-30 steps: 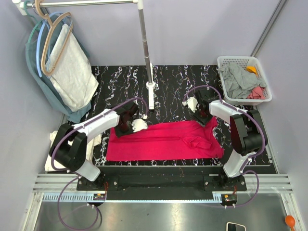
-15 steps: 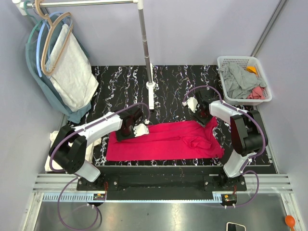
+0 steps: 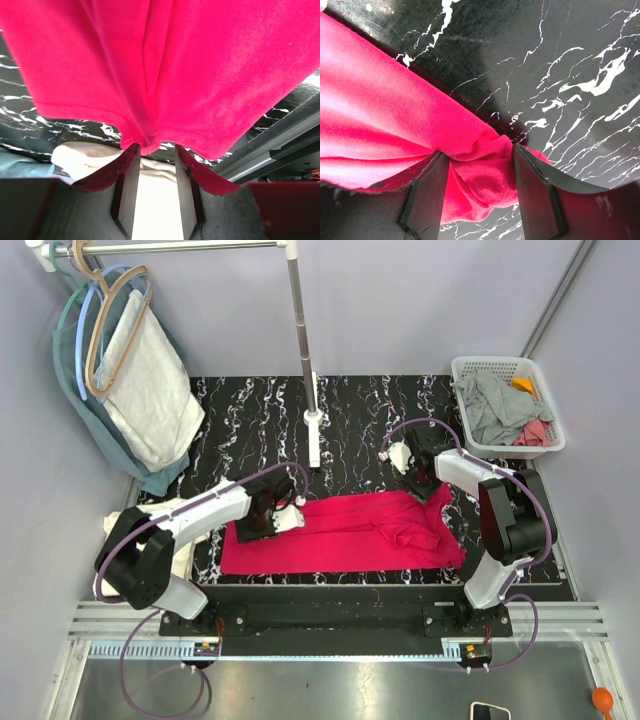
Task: Fold and stack the t-shirts
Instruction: Fold the tshirt
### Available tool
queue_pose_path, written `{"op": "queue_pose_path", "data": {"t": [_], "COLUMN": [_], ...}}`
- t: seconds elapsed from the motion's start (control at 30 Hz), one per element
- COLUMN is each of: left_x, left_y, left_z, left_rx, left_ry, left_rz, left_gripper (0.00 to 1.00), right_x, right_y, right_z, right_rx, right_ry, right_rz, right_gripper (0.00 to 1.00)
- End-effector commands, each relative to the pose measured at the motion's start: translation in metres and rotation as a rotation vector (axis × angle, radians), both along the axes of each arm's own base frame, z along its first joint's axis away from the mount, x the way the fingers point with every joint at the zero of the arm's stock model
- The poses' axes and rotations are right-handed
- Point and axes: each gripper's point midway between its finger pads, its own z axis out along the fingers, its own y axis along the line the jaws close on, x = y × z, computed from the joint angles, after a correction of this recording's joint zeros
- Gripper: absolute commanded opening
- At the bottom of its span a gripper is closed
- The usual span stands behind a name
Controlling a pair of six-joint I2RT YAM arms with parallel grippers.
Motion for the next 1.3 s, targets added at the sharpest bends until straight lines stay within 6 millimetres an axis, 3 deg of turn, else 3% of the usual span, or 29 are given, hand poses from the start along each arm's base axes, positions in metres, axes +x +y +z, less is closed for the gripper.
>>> {"op": "queue_pose_path", "data": {"t": [0.0,0.27,0.33,0.5,0.67,0.7,0.87,0.9,1.27], "left_x": [0.018,0.032,0.038,0.052,0.071,0.074,0.081,0.083,0.088], "left_y": [-0.016,-0.032,-0.037,-0.051,-0.067,-0.070,-0.076,-0.077,-0.074], "left_z": [0.025,0.041,0.040,0.038,0.044,0.045,0.036,0.035,0.003], "left_rx": [-0.077,-0.148,-0.165,-0.211,-0.278,-0.290,-0.291,-0.295,-0.263], "left_ry": [-0.095,-0.139,-0.160,-0.192,-0.269,-0.283,-0.285,-0.285,-0.246], "left_rz": [0.001,-0.022,-0.030,-0.052,-0.058,-0.058,-0.057,-0.058,-0.043], "left_gripper": [0.39,0.47,0.51,0.58,0.69,0.75,0.89,0.99,0.99], "right_x": [-0.016,-0.014,-0.014,-0.012,-0.010,-0.012,-0.019,-0.024,-0.059], "right_y": [-0.015,-0.018,-0.017,-0.014,-0.007,-0.005,0.007,0.009,0.038], "right_z": [-0.022,-0.011,-0.006,0.015,0.048,0.052,0.075,0.075,0.076], "right_rx": [-0.046,-0.050,-0.045,-0.013,0.053,0.065,0.147,0.153,0.253], "right_ry": [0.063,0.027,0.018,-0.030,-0.113,-0.115,-0.140,-0.129,-0.110], "right_rz": [-0.010,-0.031,-0.038,-0.050,-0.061,-0.060,-0.057,-0.052,0.029], "right_gripper": [0.60,0.64,0.74,0.84,1.00,1.00,1.00,1.00,1.00]}}
